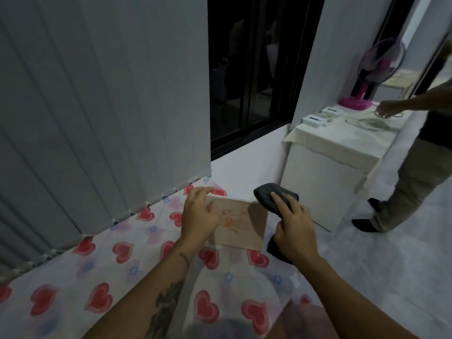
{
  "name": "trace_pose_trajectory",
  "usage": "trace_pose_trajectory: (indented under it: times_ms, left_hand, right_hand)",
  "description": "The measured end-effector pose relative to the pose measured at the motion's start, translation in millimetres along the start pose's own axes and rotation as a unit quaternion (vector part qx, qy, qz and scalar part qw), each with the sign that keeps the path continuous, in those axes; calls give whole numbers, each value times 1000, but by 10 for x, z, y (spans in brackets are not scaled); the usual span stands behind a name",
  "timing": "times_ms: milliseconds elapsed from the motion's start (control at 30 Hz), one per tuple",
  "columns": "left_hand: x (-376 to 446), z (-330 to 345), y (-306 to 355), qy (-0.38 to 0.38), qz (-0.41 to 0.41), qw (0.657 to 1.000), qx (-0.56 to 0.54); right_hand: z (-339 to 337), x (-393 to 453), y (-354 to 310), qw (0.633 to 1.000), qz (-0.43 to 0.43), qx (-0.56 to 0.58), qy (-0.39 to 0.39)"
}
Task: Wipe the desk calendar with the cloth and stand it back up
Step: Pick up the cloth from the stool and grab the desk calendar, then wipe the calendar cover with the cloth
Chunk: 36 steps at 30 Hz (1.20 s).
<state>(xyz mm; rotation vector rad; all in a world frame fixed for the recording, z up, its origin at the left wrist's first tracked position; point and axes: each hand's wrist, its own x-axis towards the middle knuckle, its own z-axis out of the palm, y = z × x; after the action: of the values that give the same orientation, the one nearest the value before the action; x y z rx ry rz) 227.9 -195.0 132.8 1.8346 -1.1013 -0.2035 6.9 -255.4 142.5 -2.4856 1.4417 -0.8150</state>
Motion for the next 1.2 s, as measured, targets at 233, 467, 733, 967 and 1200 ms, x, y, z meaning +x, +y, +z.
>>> trace_pose_trajectory:
  times_ms: [233,467,733,967,1200]
  left_hand:
    - [439,149,-495,-155,-4,988,18]
    - [561,255,-616,-118,1,993,-27]
    - [487,21,-324,-44,76,995,-55]
    - [161,-195,57,84,-60,976,-190]
    - [-347,-383,592,-2,-139,919,-370]
  right_hand:
    - [234,155,-92,1000,25,1,6]
    - [316,194,-100,999,41,6,-3]
    - [224,204,-205,1000,24,6,18]
    - [46,121,-447,999,-27,17,20]
    - [-347,-38,-462,998,-57,8,-5]
